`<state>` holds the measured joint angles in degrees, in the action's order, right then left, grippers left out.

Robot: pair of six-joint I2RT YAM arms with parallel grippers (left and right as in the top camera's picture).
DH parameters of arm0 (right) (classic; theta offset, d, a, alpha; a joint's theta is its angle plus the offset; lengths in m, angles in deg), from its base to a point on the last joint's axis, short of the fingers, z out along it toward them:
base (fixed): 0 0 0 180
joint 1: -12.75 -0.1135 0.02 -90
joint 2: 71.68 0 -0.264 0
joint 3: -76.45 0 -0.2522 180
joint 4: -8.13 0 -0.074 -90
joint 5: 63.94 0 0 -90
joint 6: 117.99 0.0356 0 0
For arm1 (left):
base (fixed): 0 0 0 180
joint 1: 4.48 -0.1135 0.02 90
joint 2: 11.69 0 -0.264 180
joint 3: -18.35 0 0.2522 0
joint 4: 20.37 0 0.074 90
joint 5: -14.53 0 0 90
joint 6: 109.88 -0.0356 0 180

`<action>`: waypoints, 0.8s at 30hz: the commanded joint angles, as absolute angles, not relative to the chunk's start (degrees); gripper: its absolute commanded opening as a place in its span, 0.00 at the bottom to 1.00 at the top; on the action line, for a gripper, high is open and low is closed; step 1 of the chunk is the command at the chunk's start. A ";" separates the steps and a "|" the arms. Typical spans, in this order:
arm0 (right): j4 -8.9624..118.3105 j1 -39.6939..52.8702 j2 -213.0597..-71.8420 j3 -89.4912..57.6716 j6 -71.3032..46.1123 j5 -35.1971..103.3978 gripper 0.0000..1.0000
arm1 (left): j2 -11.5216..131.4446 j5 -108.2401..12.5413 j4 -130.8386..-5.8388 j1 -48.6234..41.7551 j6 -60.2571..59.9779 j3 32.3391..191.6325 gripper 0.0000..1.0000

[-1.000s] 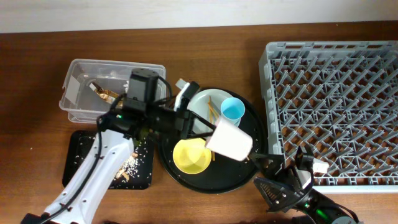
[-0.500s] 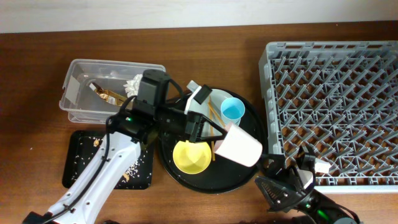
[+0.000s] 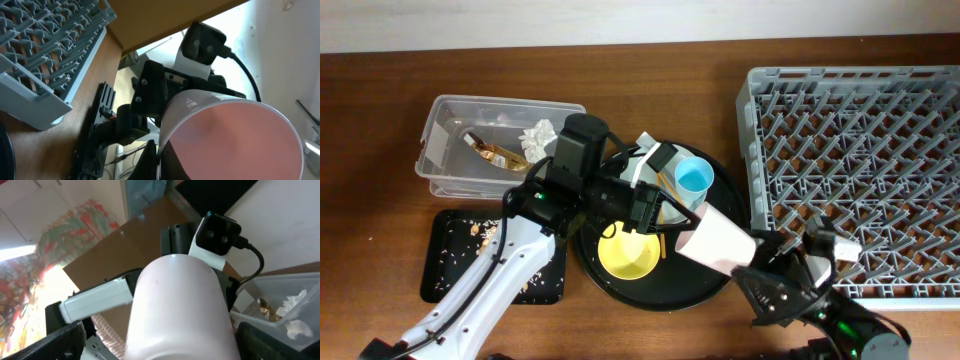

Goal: Sort waste into correct bins and load items into the dishwasher rack
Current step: 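Hand the pink cup from the left gripper to the right gripper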

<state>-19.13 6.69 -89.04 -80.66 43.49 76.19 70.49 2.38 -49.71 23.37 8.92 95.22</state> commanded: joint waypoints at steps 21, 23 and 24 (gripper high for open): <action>-22.62 6.38 -94.92 -79.15 42.88 85.28 0.78 | 69.55 0.56 -49.29 23.59 9.44 95.24 0.00; -22.25 6.38 -94.92 -79.15 42.75 85.17 0.78 | 69.55 0.56 -49.31 23.59 9.44 95.24 0.00; -22.49 6.38 -94.92 -79.15 42.75 84.95 0.77 | 69.55 0.56 -49.31 23.59 9.44 95.24 0.00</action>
